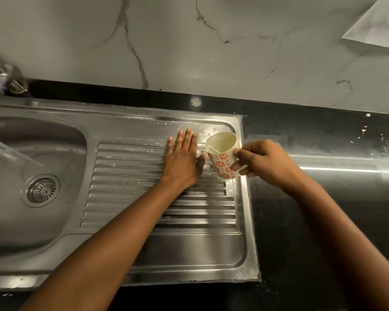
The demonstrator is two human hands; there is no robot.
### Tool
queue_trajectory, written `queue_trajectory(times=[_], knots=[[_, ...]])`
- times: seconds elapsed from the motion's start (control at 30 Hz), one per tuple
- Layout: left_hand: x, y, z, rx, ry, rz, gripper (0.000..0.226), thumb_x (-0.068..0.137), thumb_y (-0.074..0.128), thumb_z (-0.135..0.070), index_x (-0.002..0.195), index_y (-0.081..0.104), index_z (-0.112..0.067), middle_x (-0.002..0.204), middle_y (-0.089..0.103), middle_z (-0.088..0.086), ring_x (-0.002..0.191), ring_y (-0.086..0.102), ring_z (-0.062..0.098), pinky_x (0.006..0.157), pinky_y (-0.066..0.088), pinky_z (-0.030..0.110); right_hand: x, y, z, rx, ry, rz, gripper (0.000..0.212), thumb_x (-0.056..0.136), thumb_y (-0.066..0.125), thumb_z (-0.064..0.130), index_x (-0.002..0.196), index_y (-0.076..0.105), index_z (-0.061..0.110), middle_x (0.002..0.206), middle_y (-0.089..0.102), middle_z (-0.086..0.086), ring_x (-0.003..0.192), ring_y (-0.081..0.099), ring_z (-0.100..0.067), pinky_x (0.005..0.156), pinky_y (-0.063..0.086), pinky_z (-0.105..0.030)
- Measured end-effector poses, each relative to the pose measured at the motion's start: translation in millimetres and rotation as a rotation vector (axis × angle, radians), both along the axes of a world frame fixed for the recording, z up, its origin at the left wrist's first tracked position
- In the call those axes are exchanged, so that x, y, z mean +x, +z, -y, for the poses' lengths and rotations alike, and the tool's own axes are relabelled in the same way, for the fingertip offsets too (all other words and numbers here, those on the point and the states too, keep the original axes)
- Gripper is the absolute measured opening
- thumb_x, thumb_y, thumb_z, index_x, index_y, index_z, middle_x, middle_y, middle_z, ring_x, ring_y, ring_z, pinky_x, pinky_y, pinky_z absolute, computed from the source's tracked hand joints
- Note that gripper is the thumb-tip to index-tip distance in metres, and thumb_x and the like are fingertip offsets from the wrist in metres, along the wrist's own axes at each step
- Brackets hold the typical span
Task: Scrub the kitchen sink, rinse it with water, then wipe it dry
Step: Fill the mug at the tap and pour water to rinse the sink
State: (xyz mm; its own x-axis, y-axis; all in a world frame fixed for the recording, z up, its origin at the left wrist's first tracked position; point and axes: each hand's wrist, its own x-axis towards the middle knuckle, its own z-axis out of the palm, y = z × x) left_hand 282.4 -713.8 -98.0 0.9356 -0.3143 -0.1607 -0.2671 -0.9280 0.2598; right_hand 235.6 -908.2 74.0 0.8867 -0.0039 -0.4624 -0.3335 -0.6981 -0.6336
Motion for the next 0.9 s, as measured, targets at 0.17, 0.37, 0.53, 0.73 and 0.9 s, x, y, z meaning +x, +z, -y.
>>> queue_trajectory(times=[0.17,0.37,0.53,0.73,0.9], knots=[[-5,3,20,-0.055,-0.080,0.004,0.074,0.108,0.020,-0.053,0.166,0.002,-0.012,0.175,-0.002,0.013,0.162,-0.007,0.030,0.130,0.003,0.057,23,14,20,0.048,0.018,-0.030,0.024,0.106,0.057,0.026,0.105,0.076,0.012,0.091,0.081,0.001,0.085,0.078,-0.018,0.089,0.063,-0.045],[9,2,59,0.059,-0.302,0.026,0.070,0.107,0.016,-0.049,0.167,0.010,-0.013,0.174,0.014,0.011,0.163,0.000,0.030,0.129,-0.001,0.058,61,23,27,-0.163,0.152,0.005,0.024,0.105,0.059,0.030,0.100,0.078,0.016,0.084,0.081,0.006,0.078,0.078,-0.013,0.082,0.065,-0.039],[15,-7,71,0.097,-0.248,0.039,0.073,0.104,0.004,-0.052,0.167,0.013,-0.016,0.173,0.021,0.010,0.162,0.008,0.031,0.127,0.004,0.058,87,14,20,-0.259,0.221,-0.025,0.025,0.105,0.058,0.031,0.101,0.077,0.016,0.078,0.080,0.009,0.074,0.077,-0.011,0.081,0.065,-0.039],[12,-6,33,0.058,-0.004,0.048,0.077,0.106,0.011,-0.058,0.167,0.001,-0.012,0.175,-0.002,0.016,0.161,-0.008,0.034,0.129,0.002,0.057,106,5,8,-0.318,0.353,-0.027,0.026,0.104,0.059,0.033,0.102,0.079,0.016,0.082,0.080,0.009,0.074,0.077,-0.009,0.081,0.064,-0.036],[9,-6,12,0.014,0.200,0.007,0.084,0.104,0.006,-0.063,0.166,-0.003,-0.006,0.173,-0.012,0.018,0.161,-0.013,0.034,0.129,0.000,0.057,121,3,3,-0.213,0.360,-0.096,0.023,0.104,0.061,0.029,0.101,0.079,0.015,0.089,0.082,0.003,0.084,0.078,-0.015,0.090,0.063,-0.041]])
